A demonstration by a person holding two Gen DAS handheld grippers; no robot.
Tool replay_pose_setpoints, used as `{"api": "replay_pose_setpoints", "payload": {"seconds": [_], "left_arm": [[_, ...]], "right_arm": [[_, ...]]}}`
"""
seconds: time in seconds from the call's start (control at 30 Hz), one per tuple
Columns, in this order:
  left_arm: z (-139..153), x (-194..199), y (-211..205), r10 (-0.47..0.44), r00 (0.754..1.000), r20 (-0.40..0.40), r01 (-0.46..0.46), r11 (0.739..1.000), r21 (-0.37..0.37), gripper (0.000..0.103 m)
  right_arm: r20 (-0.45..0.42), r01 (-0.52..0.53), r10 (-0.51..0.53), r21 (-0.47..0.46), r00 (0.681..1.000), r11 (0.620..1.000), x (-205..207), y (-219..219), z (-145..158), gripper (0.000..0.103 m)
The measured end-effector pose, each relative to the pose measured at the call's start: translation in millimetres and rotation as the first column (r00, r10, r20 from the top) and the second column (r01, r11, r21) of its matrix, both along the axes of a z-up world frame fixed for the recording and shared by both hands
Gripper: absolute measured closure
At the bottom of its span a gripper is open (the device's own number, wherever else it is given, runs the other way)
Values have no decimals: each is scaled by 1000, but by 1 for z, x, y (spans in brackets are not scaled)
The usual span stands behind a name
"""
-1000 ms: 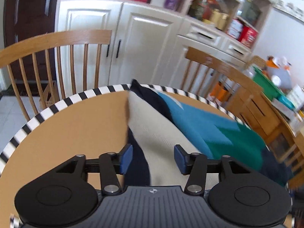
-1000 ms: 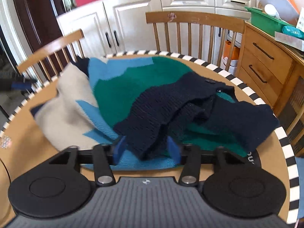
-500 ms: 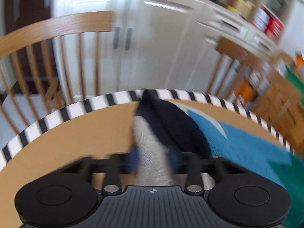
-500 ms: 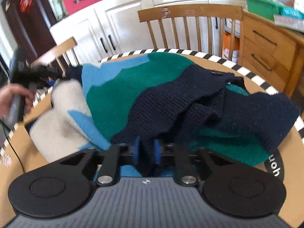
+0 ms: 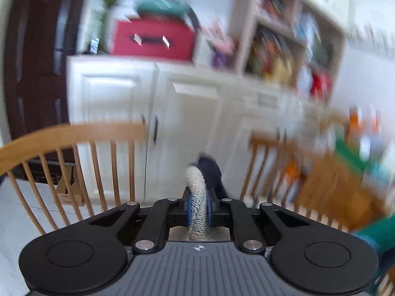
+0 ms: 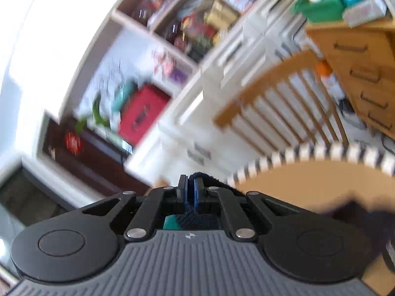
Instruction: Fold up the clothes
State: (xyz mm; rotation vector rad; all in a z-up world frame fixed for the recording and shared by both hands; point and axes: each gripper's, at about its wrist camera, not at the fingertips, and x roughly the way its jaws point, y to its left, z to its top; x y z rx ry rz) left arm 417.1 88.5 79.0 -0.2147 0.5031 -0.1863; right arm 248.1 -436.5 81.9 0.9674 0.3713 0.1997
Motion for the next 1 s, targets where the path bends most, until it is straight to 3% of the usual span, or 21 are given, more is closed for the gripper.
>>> {"api": "replay_pose_setpoints", "payload": {"seconds": [0.07,0.17,0.3,0.4,0.47,0.53,0.63,0.73,0.8,0.87,0.93,1.0], "left_arm": [[43,-17,12,15,997,70,-10,997,-70,91],[93,-71,20,-48,984,171,58,997,-54,91],[113,-171,41,-132,965,225,145,988,-43,92],[80,-245,60,-163,975,150,167,986,-16,92],[31,-289,74,-153,988,28,153,988,-3,92],[-22,-330,88,-133,985,-111,133,991,-7,92],[-101,-365,103,-54,944,-327,57,998,1,92],[-140,-394,117,22,900,-436,2,999,53,92],[-144,-405,127,59,889,-455,-31,997,70,91],[-130,-404,134,78,902,-426,-44,995,88,83],[-113,-387,131,80,924,-373,-56,996,75,67],[-104,-368,119,61,939,-340,-46,998,51,60]], "right_arm": [[81,28,-31,45,996,999,-2,-11,35,98],[215,3,-3,3,977,1000,-36,-14,83,98],[246,-51,66,-68,967,996,-109,-16,94,98],[149,-97,105,-63,983,993,-165,-19,56,98],[28,-136,137,-42,990,990,-194,-15,9,98],[-125,-158,157,0,980,987,-221,-12,-45,98],[-372,-150,153,38,915,988,-256,-3,-130,98],[-531,-103,140,99,835,990,-288,0,-189,98],[-580,-115,153,103,800,988,-301,5,-206,98],[-597,-175,146,9,789,985,-304,11,-202,95],[-577,-222,121,-109,808,969,-294,15,-186,92],[-536,-244,106,-193,838,950,-273,18,-175,81]]}}
